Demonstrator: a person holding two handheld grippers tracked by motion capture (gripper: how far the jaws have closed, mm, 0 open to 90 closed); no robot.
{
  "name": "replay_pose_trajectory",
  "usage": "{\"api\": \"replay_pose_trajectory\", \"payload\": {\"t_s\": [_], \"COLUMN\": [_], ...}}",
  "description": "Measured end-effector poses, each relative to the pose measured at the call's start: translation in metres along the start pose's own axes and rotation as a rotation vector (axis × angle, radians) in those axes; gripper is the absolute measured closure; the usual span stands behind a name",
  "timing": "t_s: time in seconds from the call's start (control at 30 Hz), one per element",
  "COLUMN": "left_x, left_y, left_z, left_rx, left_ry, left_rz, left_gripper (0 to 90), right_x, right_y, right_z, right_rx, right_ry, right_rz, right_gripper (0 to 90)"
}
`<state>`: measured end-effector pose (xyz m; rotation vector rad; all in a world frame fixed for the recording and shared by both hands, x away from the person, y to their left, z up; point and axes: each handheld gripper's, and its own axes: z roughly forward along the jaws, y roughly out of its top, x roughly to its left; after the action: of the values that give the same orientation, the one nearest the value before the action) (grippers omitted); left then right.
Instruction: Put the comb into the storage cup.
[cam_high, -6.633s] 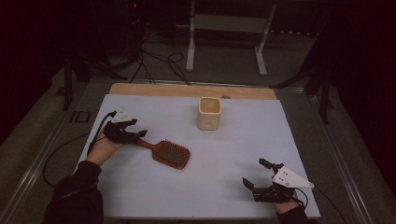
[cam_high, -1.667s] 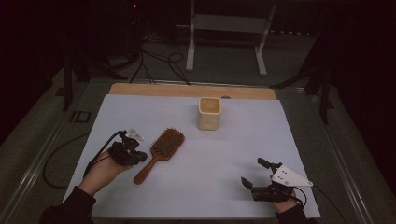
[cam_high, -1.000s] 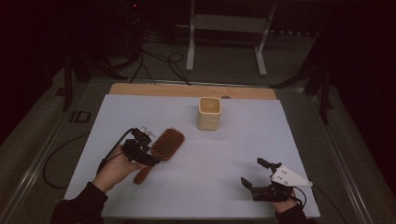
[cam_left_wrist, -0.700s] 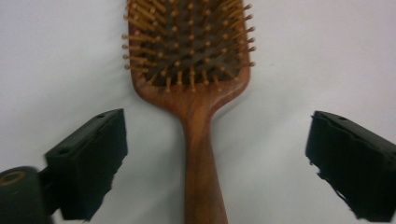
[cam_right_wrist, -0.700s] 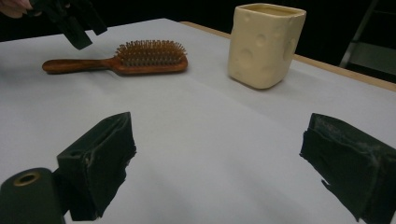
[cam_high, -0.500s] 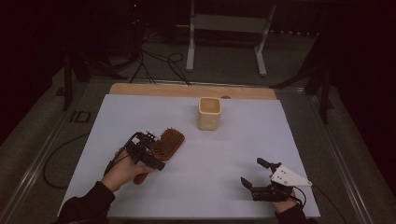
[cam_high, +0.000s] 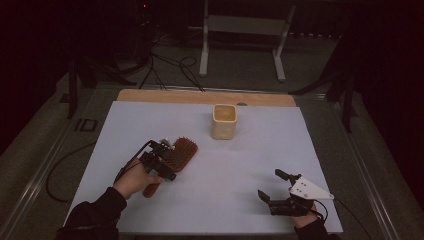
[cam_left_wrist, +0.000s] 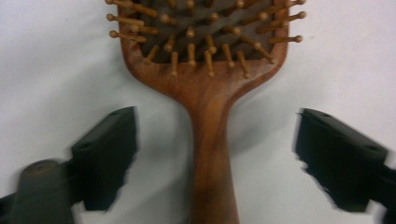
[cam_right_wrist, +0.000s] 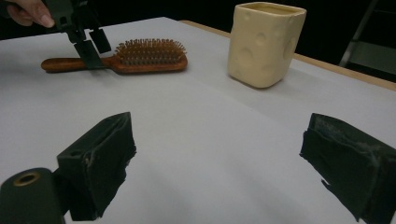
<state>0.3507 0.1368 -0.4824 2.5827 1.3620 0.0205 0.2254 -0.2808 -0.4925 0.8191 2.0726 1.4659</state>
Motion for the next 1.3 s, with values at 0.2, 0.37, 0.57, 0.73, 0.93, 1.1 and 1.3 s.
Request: {"api": "replay_pose_trajectory", "payload": {"t_s": [0.2, 0.37, 0.57, 0.73, 0.93, 1.1, 1.3], "left_x": [-0.001, -0.003, -0.009, -0.014, -0.008, -0.006, -0.007], "left_y": [0.002, 0.001, 0.0, 0.002, 0.003, -0.001, -0.007], "left_z": [0.006, 0.007, 0.007, 0.009, 0.008, 0.008, 0.008], "left_rx": [0.024, 0.02, 0.023, 0.039, 0.045, 0.016, -0.034], "left_ry": [0.007, 0.037, 0.079, 0.088, 0.051, 0.038, 0.042], "left_rz": [0.021, 0.031, 0.049, 0.056, 0.008, 0.004, 0.021], "left_gripper": [36.6, 46.6, 57.5, 66.2, 72.7, 73.4, 73.6], "right_x": [0.0, 0.0, 0.0, 0.0, 0.001, 0.001, 0.001], "right_y": [0.0, 0.0, 0.0, 0.0, 0.001, 0.001, 0.001], "right_z": [0.0, -0.001, 0.0, 0.001, 0.001, 0.0, 0.001], "right_rx": [-0.002, -0.001, -0.001, -0.001, 0.002, -0.003, -0.001], "right_ry": [0.001, 0.0, 0.0, 0.0, 0.001, 0.004, 0.003], "right_rz": [0.003, 0.003, 0.001, 0.001, -0.005, -0.004, -0.002], "right_gripper": [8.5, 8.5, 8.4, 8.4, 8.4, 8.5, 8.5]}}
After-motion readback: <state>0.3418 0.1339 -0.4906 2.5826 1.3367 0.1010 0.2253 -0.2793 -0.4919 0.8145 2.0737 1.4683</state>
